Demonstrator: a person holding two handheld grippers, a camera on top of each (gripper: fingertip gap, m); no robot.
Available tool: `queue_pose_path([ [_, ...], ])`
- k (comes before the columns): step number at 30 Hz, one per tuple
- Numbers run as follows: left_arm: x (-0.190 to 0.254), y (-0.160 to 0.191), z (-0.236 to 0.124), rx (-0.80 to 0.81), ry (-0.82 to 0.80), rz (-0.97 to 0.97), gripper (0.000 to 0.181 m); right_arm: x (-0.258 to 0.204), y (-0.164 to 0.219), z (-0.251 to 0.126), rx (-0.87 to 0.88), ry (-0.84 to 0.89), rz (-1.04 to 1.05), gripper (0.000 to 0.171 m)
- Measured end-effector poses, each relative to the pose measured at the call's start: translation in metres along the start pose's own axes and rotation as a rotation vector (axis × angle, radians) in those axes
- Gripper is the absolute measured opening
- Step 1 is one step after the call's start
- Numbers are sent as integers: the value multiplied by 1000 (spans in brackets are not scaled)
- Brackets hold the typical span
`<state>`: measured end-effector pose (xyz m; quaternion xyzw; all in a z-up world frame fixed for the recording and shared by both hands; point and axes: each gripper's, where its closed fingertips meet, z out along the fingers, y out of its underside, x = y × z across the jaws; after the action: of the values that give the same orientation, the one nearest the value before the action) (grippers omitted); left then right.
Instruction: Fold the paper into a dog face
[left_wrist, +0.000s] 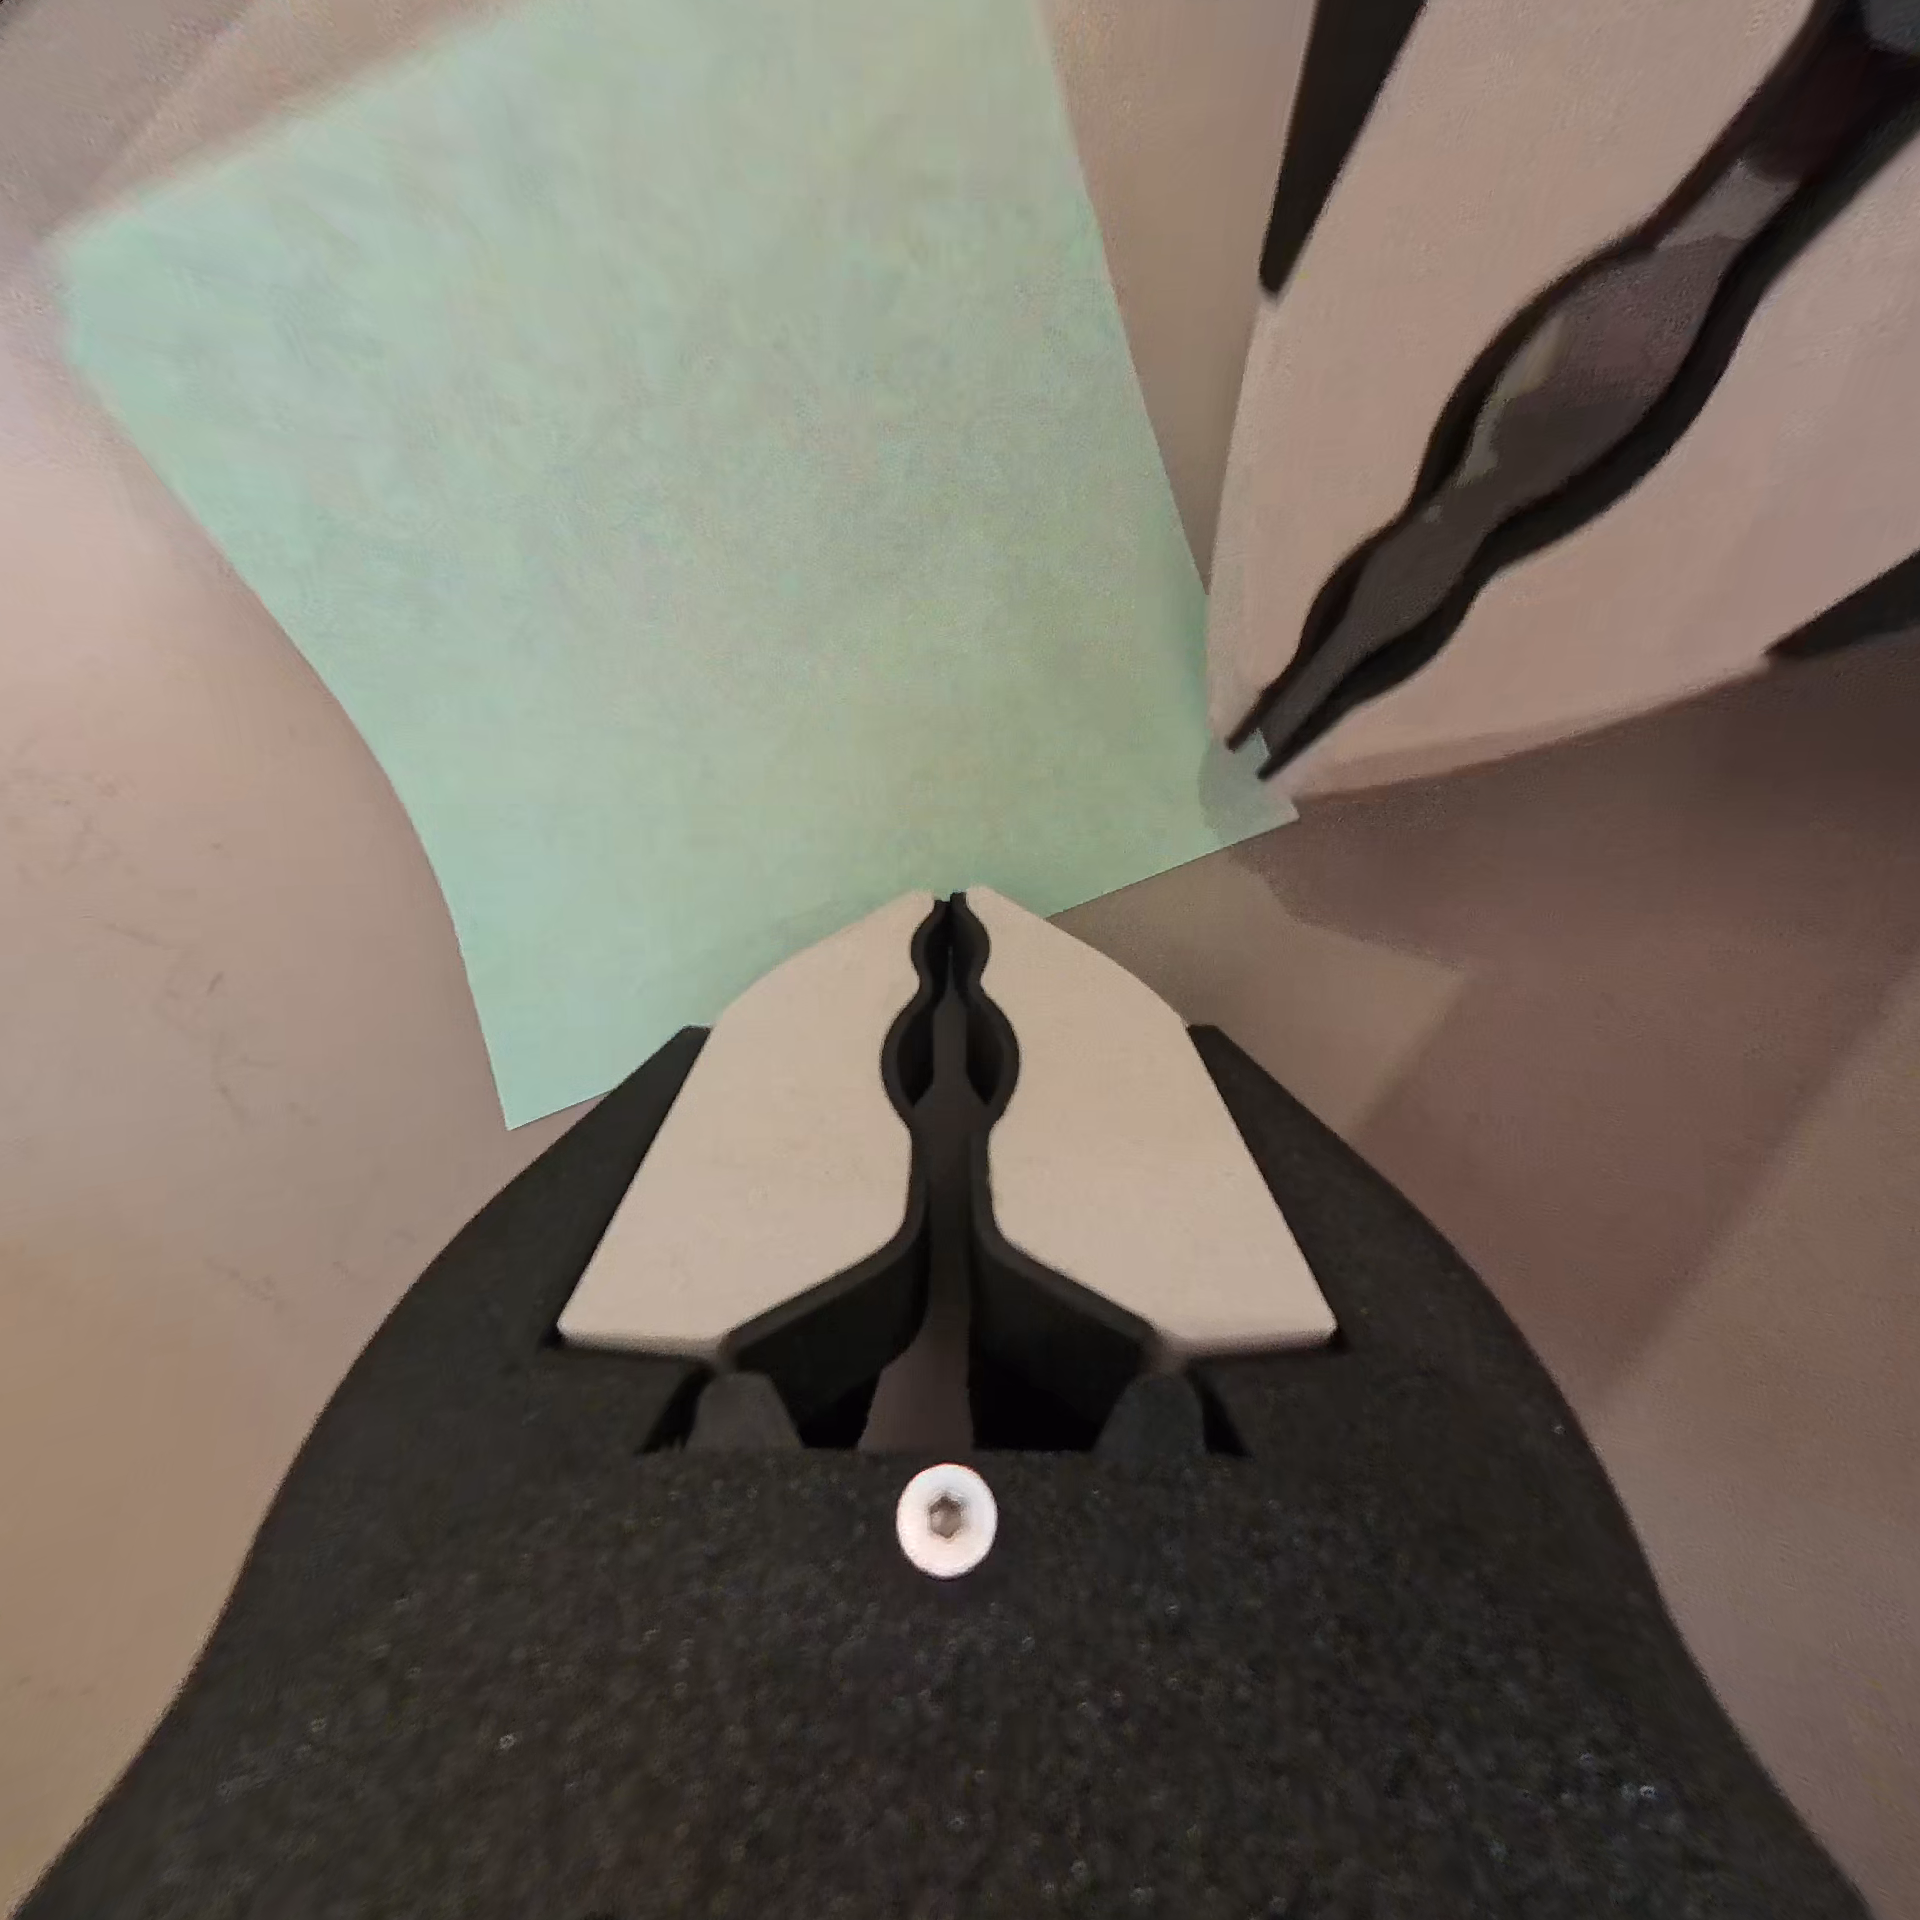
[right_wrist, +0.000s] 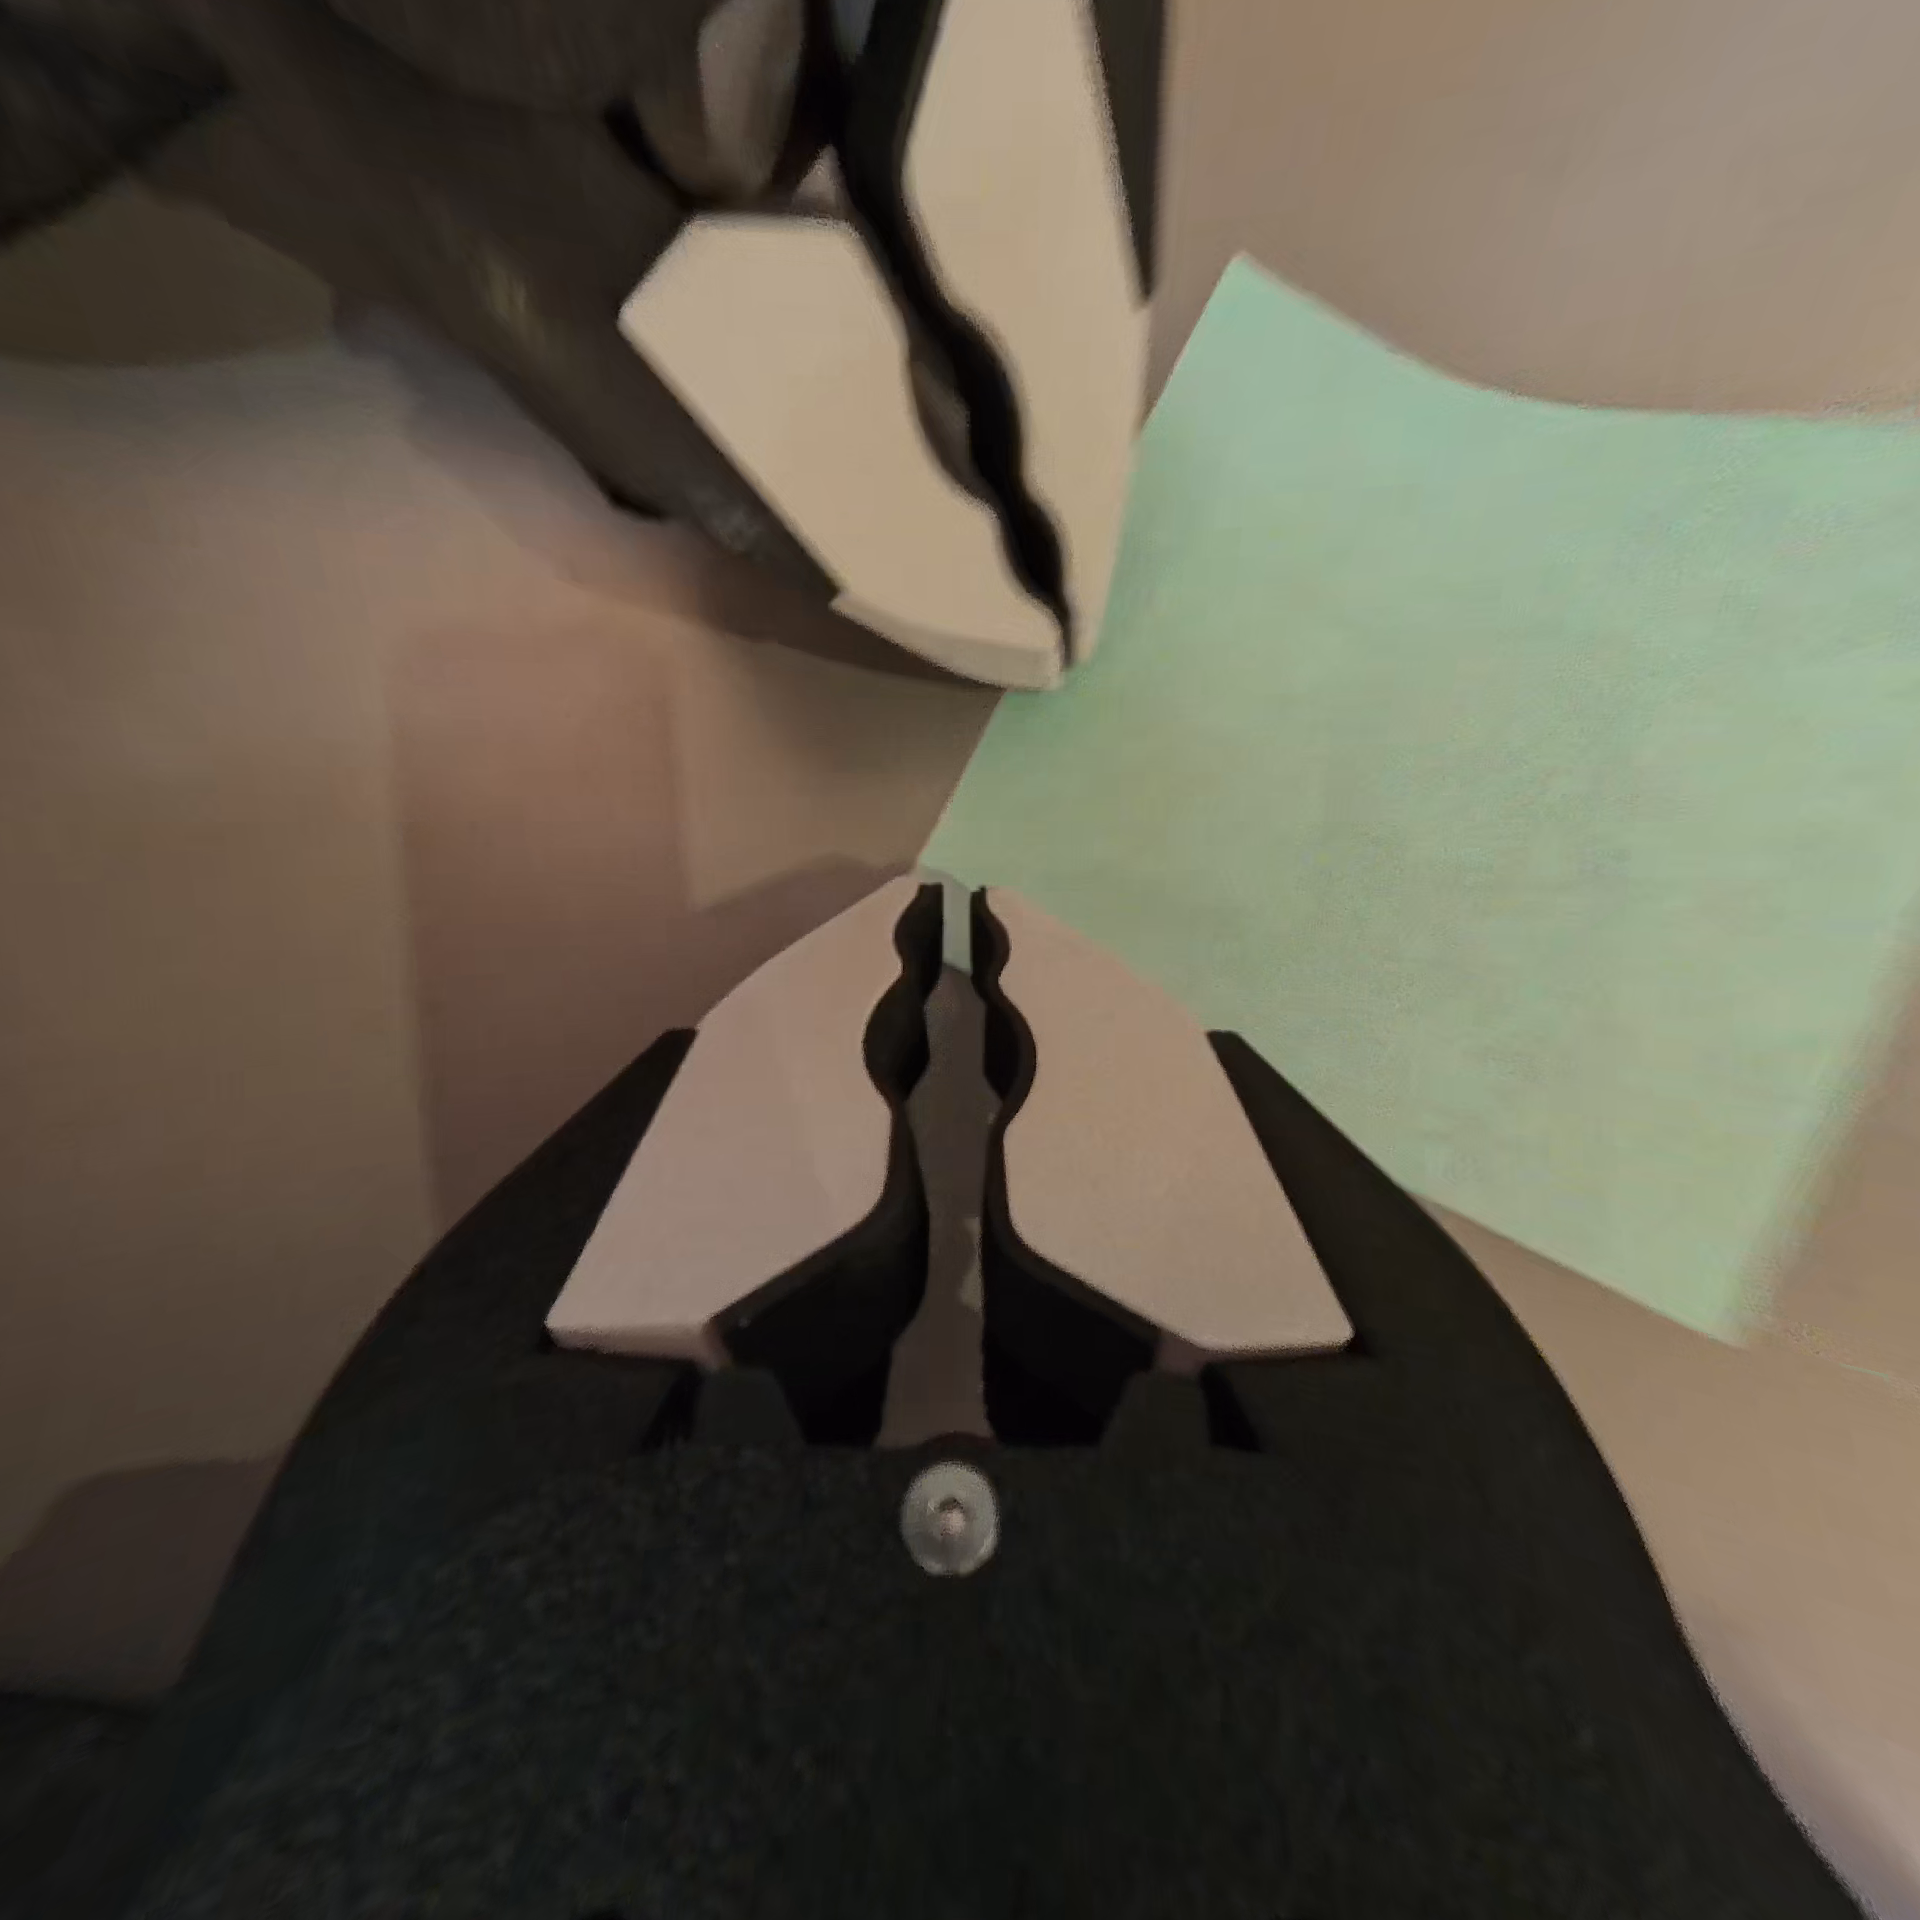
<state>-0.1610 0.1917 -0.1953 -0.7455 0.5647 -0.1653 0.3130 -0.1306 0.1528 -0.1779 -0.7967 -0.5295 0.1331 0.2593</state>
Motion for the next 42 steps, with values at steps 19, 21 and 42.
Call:
queue_pose_path([
  [19,1,-1,0,9,22,-23,0,159,-25,44,113,-23,380,27],
  [21,1,-1,0,11,31,-29,0,145,-32,44,149,-158,471,27],
  [42,2,1,-2,7,33,-13,0,146,-79,9,428,-831,805,22],
])
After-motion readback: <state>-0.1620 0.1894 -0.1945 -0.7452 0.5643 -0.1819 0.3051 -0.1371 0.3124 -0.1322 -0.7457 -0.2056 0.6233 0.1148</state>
